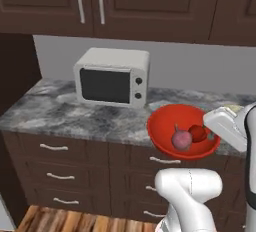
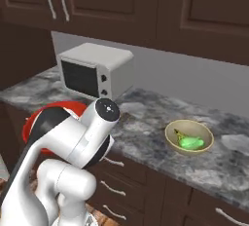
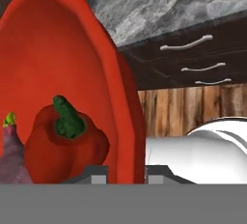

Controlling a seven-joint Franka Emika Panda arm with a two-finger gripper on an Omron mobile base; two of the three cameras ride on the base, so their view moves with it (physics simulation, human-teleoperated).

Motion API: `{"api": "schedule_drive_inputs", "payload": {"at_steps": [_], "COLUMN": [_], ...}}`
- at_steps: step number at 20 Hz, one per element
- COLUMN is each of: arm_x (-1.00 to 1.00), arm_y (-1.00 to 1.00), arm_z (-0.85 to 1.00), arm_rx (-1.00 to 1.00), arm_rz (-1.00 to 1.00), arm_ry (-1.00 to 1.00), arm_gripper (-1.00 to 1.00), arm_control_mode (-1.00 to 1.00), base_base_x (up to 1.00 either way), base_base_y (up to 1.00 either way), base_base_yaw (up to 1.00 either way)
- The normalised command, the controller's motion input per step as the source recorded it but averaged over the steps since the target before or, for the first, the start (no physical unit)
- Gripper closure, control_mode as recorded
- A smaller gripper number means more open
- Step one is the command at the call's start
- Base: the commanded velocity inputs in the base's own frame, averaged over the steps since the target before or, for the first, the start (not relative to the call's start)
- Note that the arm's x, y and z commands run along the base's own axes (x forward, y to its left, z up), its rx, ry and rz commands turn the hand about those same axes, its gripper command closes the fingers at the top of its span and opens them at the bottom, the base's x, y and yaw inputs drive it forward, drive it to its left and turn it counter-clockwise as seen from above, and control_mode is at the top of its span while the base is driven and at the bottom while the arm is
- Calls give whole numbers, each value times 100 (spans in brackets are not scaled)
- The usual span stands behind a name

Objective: Place the bowl containing the bell pepper and onion in the microwave. Close the microwave door and press the start button to microwave the meal.

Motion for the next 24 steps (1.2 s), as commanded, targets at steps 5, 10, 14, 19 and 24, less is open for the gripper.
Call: {"api": "schedule_drive_inputs", "payload": {"at_steps": [5,10,14,19,24], "arm_x": [0,0,0,0,0], "arm_y": [0,0,0,0,0], "arm_z": [0,0,0,0,0], "arm_rx": [0,0,0,0,0], "arm_rz": [0,0,0,0,0], "arm_ry": [0,0,0,0,0], "arm_gripper": [100,100,100,100,100], "arm_control_mode": [100,100,100,100,100], "base_base_x": [16,13,23,52,80], "base_base_y": [91,98,100,100,100], "base_base_yaw": [64,61,52,39,27]}}
